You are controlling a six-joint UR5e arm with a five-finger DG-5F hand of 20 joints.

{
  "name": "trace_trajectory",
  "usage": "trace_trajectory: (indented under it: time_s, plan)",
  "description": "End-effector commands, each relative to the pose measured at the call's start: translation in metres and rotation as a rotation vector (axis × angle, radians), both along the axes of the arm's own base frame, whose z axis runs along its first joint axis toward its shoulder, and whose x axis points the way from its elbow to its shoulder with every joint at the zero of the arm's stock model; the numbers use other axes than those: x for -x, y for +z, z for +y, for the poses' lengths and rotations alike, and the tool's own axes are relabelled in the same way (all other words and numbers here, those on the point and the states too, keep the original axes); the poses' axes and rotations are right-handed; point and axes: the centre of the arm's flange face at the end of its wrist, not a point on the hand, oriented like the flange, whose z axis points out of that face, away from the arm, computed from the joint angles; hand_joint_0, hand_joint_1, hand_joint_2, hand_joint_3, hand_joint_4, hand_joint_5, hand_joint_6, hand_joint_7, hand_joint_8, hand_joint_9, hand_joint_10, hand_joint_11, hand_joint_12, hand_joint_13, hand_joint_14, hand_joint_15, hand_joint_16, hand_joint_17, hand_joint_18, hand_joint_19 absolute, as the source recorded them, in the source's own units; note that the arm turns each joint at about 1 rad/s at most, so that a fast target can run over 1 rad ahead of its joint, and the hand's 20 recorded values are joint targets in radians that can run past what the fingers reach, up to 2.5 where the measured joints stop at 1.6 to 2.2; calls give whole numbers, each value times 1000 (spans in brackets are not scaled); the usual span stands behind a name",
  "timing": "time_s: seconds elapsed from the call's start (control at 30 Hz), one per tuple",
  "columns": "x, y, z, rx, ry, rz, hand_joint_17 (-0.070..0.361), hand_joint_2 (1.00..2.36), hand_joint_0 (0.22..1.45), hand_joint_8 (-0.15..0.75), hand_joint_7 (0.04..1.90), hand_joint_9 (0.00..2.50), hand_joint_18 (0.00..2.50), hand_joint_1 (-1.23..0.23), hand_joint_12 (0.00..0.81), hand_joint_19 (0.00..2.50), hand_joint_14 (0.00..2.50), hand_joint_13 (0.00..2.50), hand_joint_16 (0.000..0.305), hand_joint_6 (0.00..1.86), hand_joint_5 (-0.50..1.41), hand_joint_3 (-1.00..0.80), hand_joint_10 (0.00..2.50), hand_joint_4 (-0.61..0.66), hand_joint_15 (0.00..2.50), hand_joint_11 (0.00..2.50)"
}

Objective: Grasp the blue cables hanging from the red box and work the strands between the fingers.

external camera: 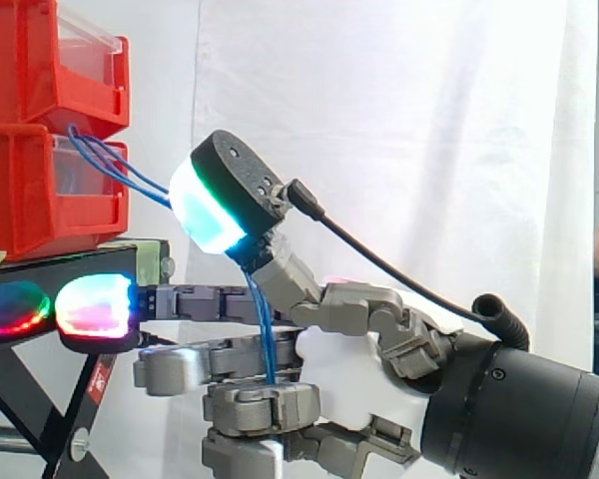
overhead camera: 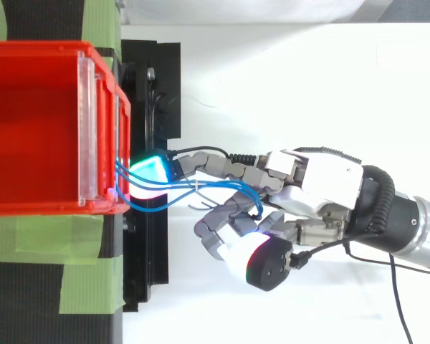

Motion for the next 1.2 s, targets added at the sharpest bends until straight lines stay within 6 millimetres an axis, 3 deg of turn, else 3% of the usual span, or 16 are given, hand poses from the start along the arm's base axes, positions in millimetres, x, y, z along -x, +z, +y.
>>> trace_trajectory:
  time_s: [0.0, 0.07, 0.13, 0.2, 0.23, 0.3, 0.37, 0.43, 0.7, 1.17]
  plan:
    - [-1, 1, 0, -1, -1, -3, 127, 1000, 734, 332, 684, 874, 1348, -556, 425, 1681, 2146, 906, 57, 7, -227, -989, 797, 193, 1522, 2019]
    - [-2, 1, 0, 0, -1, -1, 130, 1000, 734, 335, 691, 844, 1371, -555, 428, 1704, 2226, 903, 58, 7, -222, -991, 1025, 195, 1510, 2049]
    - [-3, 2, 0, -2, -7, 3, 128, 1000, 731, 335, 702, 790, 1398, -552, 427, 1743, 2281, 907, 57, 8, -220, -1000, 1472, 195, 1502, 2076]
    - [-4, 3, 0, -5, -14, 7, 129, 1000, 728, 350, 708, 777, 1425, -551, 424, 1742, 2332, 908, 57, 8, -218, -1000, 1603, 196, 1496, 2141]
    - [-7, 5, 1, -11, -25, 22, 130, 1000, 727, 349, 708, 757, 1431, -550, 430, 1753, 2342, 913, 58, 8, -216, -1000, 1826, 195, 1504, 2112]
    - [-8, 5, 0, -12, -31, 30, 128, 1000, 726, 351, 717, 732, 1447, -548, 427, 1767, 2399, 916, 57, 8, -216, -1000, 2035, 195, 1509, 2185]
    - [-8, 4, 0, -12, -30, 52, 128, 1000, 724, 357, 721, 719, 1461, -548, 426, 1787, 2445, 910, 57, 8, -213, -1000, 2112, 194, 1493, 2260]
    - [-8, 4, 1, -18, -28, 66, 128, 1000, 721, 363, 724, 679, 1493, -548, 429, 1805, 2500, 909, 57, 9, -206, -1000, 2484, 200, 1501, 2250]
    - [-7, 2, 2, -29, -17, 78, 118, 1000, 726, 385, 727, 659, 1485, -546, 440, 1602, 2500, 974, 53, 8, -193, -1000, 2500, 214, 1556, 2500]
    - [-8, 4, 4, 5, -19, 84, 118, 1000, 728, 387, 729, 648, 1477, -547, 434, 1565, 2500, 960, 52, 8, -201, -1000, 2500, 210, 1586, 2500]
